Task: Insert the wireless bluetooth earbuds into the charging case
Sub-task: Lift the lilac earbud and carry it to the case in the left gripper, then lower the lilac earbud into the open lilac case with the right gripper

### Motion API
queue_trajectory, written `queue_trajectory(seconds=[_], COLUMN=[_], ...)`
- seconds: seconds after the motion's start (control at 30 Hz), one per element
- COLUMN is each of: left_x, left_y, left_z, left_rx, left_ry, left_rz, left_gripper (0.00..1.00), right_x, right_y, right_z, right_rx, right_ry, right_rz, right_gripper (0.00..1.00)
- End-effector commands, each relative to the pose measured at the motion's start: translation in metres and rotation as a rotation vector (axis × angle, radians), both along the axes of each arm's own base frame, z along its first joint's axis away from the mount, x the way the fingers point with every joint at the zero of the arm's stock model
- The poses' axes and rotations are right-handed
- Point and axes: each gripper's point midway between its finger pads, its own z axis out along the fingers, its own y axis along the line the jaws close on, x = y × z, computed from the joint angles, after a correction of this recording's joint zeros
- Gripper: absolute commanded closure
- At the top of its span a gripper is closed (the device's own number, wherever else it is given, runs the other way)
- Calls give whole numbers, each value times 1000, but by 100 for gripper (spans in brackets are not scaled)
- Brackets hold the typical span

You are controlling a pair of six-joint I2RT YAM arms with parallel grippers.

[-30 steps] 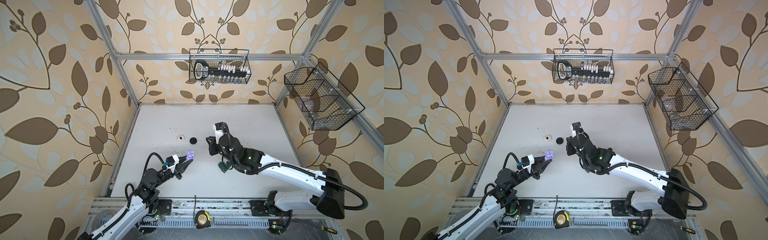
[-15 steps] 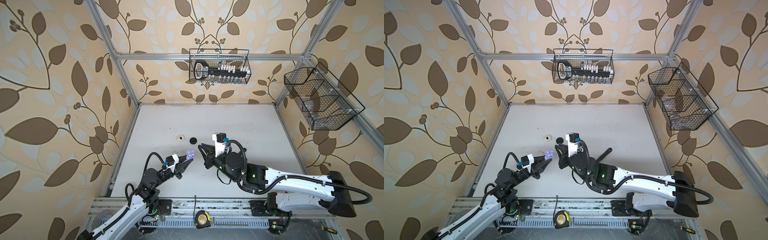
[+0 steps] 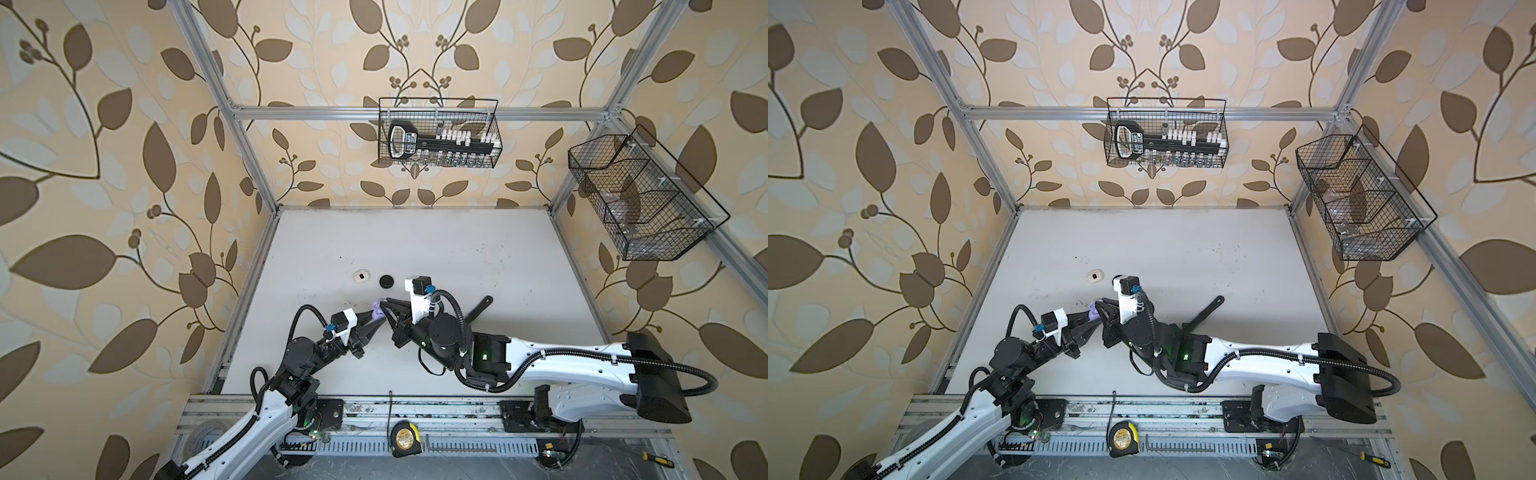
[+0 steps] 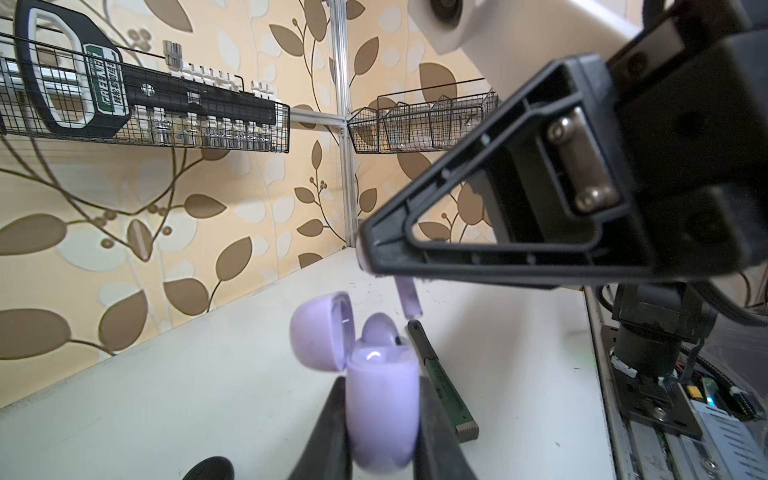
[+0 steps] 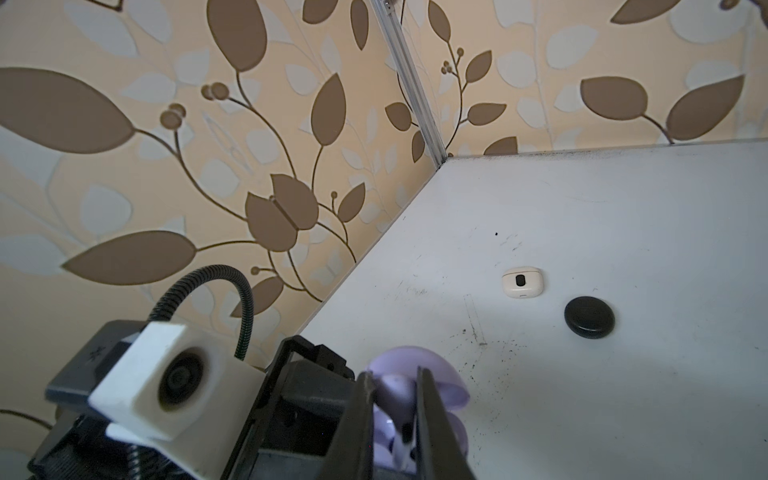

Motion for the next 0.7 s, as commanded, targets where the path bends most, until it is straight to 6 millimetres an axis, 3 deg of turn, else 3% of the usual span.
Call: queue_trajectory(seconds=[0.0,0.67], left_x=[-5,-6], left_y=[2,3], left_z=[13,14], left_rx=[-38,-44], left_ry=[-53,-52], left_rz=[-8,-12], left_gripper=[100,100], right_x=[-1,-4], right_y=[7,24], right_z=[14,-4], right_rx=[52,26], right_ry=[0,32], right_rz=[2,39], right_gripper=[86,87])
